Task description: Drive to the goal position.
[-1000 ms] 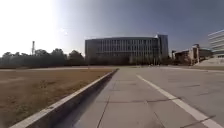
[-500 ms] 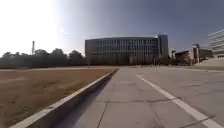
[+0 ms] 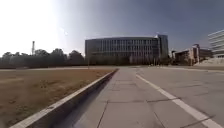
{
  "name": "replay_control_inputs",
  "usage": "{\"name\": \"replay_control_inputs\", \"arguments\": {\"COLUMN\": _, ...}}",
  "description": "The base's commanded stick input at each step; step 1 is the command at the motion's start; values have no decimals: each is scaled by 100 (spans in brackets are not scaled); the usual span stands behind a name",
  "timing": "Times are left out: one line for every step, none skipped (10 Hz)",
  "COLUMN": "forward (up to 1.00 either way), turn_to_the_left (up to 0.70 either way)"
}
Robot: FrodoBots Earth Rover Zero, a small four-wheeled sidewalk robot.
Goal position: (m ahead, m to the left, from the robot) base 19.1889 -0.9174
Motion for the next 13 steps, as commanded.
{"name": "replay_control_inputs", "arguments": {"forward": 5, "turn_to_the_left": 0}}
{"name": "replay_control_inputs", "arguments": {"forward": 5, "turn_to_the_left": 0}}
{"name": "replay_control_inputs", "arguments": {"forward": 5, "turn_to_the_left": 0}}
{"name": "replay_control_inputs", "arguments": {"forward": 4, "turn_to_the_left": 0}}
{"name": "replay_control_inputs", "arguments": {"forward": 5, "turn_to_the_left": 0}}
{"name": "replay_control_inputs", "arguments": {"forward": 5, "turn_to_the_left": 0}}
{"name": "replay_control_inputs", "arguments": {"forward": 5, "turn_to_the_left": 0}}
{"name": "replay_control_inputs", "arguments": {"forward": 5, "turn_to_the_left": 0}}
{"name": "replay_control_inputs", "arguments": {"forward": 4, "turn_to_the_left": 0}}
{"name": "replay_control_inputs", "arguments": {"forward": 5, "turn_to_the_left": 0}}
{"name": "replay_control_inputs", "arguments": {"forward": 4, "turn_to_the_left": 0}}
{"name": "replay_control_inputs", "arguments": {"forward": 5, "turn_to_the_left": 0}}
{"name": "replay_control_inputs", "arguments": {"forward": 5, "turn_to_the_left": 0}}
